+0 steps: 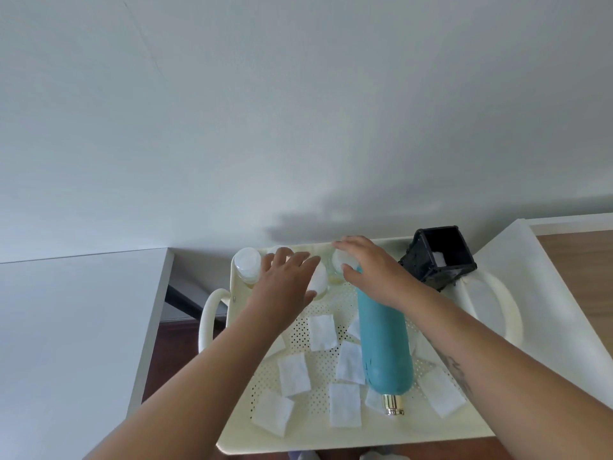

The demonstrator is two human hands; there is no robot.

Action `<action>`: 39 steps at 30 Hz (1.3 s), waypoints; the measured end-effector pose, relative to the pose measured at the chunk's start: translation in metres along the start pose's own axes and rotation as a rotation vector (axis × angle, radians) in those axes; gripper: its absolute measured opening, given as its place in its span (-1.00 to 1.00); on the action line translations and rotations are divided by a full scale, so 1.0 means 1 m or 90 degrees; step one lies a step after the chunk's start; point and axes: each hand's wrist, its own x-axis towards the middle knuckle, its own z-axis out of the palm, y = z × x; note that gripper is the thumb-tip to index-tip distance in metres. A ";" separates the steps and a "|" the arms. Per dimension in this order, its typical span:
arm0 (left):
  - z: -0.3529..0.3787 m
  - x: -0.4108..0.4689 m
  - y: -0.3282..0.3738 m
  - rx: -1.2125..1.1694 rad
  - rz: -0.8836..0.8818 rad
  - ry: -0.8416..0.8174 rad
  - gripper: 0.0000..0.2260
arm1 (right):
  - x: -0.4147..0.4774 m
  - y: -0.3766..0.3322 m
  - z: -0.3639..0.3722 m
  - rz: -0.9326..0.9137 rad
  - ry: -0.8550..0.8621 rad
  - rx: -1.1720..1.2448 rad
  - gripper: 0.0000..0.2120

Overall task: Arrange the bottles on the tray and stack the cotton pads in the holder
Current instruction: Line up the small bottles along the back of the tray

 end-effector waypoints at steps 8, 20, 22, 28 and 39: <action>-0.004 0.013 -0.007 0.040 0.014 0.019 -0.57 | 0.012 0.005 0.004 0.008 -0.010 0.019 -0.56; -0.001 0.024 -0.015 -0.014 0.013 0.028 -0.54 | 0.005 0.006 0.001 -0.016 -0.008 -0.015 -0.51; -0.001 0.025 -0.016 -0.013 0.013 0.032 -0.54 | 0.006 0.005 0.002 -0.019 0.002 -0.014 -0.51; 0.005 0.023 -0.021 -0.044 -0.012 0.031 -0.52 | 0.008 0.007 0.005 -0.025 0.021 -0.006 -0.52; 0.010 0.019 -0.012 -0.053 0.010 0.024 -0.43 | -0.036 0.008 0.016 0.007 0.145 0.089 -0.46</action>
